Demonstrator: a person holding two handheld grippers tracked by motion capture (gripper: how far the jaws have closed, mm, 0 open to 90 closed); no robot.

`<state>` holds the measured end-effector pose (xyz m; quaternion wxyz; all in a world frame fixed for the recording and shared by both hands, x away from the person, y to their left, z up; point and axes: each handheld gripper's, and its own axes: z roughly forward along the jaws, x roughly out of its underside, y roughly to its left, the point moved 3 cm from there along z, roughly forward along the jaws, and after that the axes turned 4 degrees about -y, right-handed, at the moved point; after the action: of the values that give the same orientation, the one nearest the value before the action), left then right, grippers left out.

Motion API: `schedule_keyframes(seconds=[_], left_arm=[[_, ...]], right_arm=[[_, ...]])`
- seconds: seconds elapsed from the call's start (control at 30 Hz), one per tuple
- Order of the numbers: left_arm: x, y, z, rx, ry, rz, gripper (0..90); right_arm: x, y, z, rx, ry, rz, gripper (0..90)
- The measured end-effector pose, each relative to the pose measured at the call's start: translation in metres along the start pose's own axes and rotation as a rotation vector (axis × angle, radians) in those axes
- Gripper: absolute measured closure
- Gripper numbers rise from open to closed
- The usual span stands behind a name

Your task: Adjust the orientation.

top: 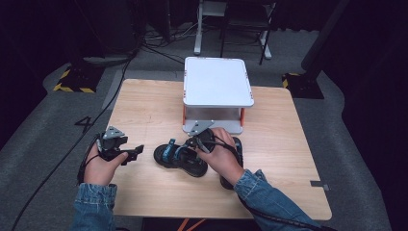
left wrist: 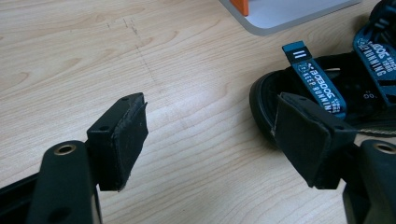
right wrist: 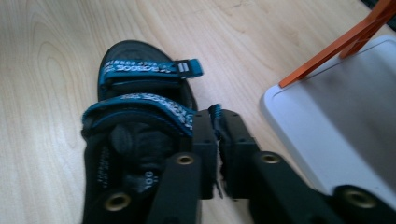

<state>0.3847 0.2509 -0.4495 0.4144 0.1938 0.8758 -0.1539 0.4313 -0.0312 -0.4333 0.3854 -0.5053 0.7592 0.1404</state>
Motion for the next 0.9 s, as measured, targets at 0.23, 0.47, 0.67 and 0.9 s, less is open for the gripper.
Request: schedule_keyframes(seconds=[0.23, 0.47, 0.67, 0.9], left_arm=[[-0.001, -0.001, 0.001, 0.001, -0.001, -0.003, 26.3], [-0.002, -0.004, 0.004, 0.006, 0.008, 0.007, 26.2], [-0.001, -0.003, 0.005, 0.008, 0.009, 0.001, 26.2], [-0.001, -0.002, 0.005, 0.010, 0.009, 0.001, 26.2]], right_arm=[[0.000, 0.002, -0.029, -0.061, -0.111, 0.047, 48.3], [0.020, 0.020, -0.025, -0.140, 0.058, -0.008, 33.6], [0.031, 0.025, -0.008, -0.163, 0.163, -0.033, 46.7], [0.025, 0.030, -0.012, -0.200, 0.142, 0.029, 79.4]])
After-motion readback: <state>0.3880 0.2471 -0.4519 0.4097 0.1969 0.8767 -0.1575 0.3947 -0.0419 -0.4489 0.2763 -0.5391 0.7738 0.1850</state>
